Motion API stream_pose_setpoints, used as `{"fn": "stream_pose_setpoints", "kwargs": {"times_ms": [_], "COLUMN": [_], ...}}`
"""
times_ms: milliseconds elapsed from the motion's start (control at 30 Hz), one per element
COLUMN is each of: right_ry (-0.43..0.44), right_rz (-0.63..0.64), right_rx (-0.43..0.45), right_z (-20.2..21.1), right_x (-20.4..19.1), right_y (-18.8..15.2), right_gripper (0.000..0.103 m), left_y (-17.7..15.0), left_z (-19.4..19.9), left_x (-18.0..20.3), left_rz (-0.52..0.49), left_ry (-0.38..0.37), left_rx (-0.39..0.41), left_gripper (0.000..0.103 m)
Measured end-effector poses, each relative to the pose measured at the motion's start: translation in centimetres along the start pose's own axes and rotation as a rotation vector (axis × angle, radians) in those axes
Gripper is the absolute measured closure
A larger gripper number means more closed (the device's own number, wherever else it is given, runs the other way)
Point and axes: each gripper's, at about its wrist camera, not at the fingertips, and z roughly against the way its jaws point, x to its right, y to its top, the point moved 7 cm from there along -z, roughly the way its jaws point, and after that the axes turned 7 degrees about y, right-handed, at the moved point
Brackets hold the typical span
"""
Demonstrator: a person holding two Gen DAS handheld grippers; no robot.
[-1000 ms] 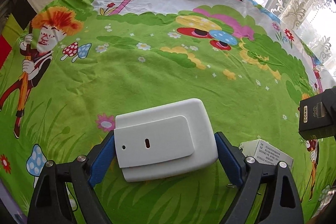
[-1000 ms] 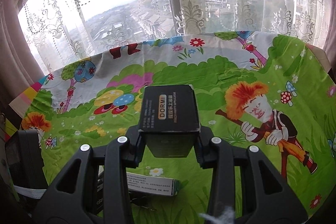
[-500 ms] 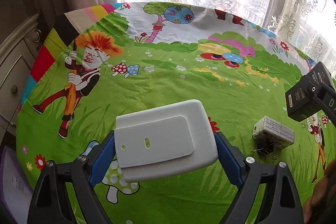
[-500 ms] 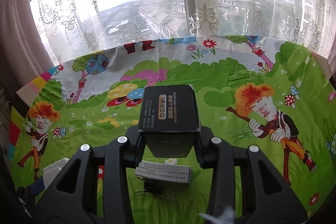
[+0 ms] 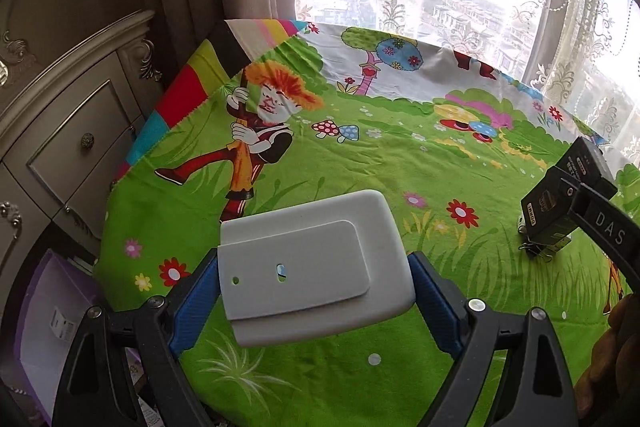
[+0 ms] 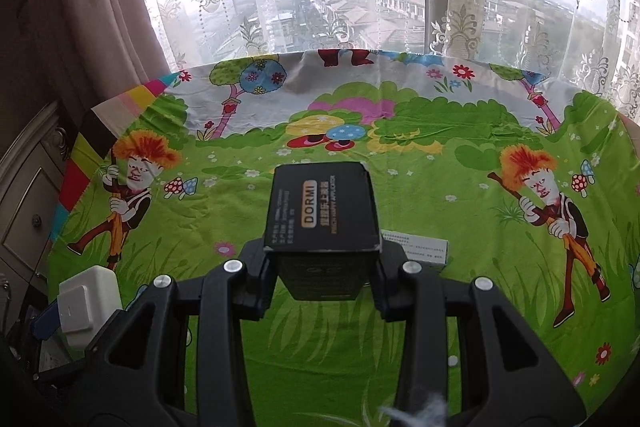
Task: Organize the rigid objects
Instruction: 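Carry the DORMI box and white case in both grippers to the purple box, then open both grippers to drop the DORMI box and white case into the purple box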
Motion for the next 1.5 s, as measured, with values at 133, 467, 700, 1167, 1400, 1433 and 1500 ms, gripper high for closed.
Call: {"fn": "stream_pose_setpoints", "kwargs": {"times_ms": [133,467,700,1167,1400,1433,1500], "right_ry": [0.048,0.158,0.238,0.397,0.446,0.451,0.456], "right_rz": [0.053,0.181,0.256,0.395,0.474,0.484,0.505], "right_rx": [-0.031,-0.114,-0.174,-0.276,-0.339,-0.345,-0.359], "right_z": [0.5,1.8,2.8,5.5,6.0,6.0,5.9], "right_x": [-3.6,-11.8,-17.2,-27.0,-30.3,-30.6,-31.2], "right_y": [-1.6,-6.1,-9.3,-15.2,-18.7,-19.2,-20.1], "right_gripper": [0.060,0.060,0.060,0.060,0.060,0.060,0.060], "left_y": [-0.9,-2.9,-4.0,-7.8,-9.8,-10.1,-10.4], "left_z": [0.9,2.0,2.6,3.2,2.8,2.7,2.7], "left_x": [-3.0,-10.5,-15.5,-24.3,-27.9,-28.3,-29.1], "left_rz": [0.020,0.084,0.128,0.215,0.271,0.279,0.287], "left_ry": [0.017,0.072,0.120,0.215,0.253,0.257,0.270], "left_rx": [0.007,0.015,0.019,-0.012,-0.049,-0.052,-0.056], "left_gripper": [0.013,0.013,0.013,0.013,0.013,0.013,0.013]}}
